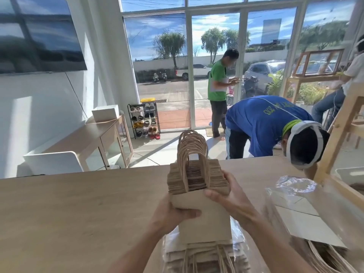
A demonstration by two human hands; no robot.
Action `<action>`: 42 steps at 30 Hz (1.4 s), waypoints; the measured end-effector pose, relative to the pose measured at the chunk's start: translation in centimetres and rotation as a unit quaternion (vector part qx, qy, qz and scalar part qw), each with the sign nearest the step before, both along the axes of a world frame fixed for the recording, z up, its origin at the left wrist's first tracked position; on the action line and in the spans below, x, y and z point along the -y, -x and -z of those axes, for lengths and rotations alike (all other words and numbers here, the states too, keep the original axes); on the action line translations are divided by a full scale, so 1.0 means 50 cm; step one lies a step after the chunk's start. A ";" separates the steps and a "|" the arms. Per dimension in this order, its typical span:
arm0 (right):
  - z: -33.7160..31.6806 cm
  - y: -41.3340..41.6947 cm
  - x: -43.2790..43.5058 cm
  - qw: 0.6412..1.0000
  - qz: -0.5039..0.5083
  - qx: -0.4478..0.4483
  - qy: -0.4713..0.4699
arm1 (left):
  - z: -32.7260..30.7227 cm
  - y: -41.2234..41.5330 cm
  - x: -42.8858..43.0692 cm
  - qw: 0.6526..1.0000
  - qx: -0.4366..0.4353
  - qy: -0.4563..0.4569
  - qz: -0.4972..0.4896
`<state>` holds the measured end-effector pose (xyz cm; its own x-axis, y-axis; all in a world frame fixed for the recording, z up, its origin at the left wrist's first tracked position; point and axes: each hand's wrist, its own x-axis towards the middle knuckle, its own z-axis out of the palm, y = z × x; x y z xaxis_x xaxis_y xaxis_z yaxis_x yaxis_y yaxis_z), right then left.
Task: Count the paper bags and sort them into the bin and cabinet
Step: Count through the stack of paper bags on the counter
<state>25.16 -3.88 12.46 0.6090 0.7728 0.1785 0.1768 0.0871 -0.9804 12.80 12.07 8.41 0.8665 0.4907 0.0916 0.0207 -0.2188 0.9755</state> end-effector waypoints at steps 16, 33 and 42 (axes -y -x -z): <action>0.041 0.017 -0.029 0.989 0.067 -0.070 -0.108 | -0.004 -0.008 0.072 0.966 0.198 0.078 -0.146; 0.048 0.002 -0.031 0.987 0.072 -0.111 -0.093 | 0.024 -0.025 0.046 0.979 0.140 0.064 -0.133; 0.025 -0.028 -0.008 0.996 -0.007 -0.083 -0.015 | 0.048 0.011 0.024 0.992 0.013 0.111 -0.055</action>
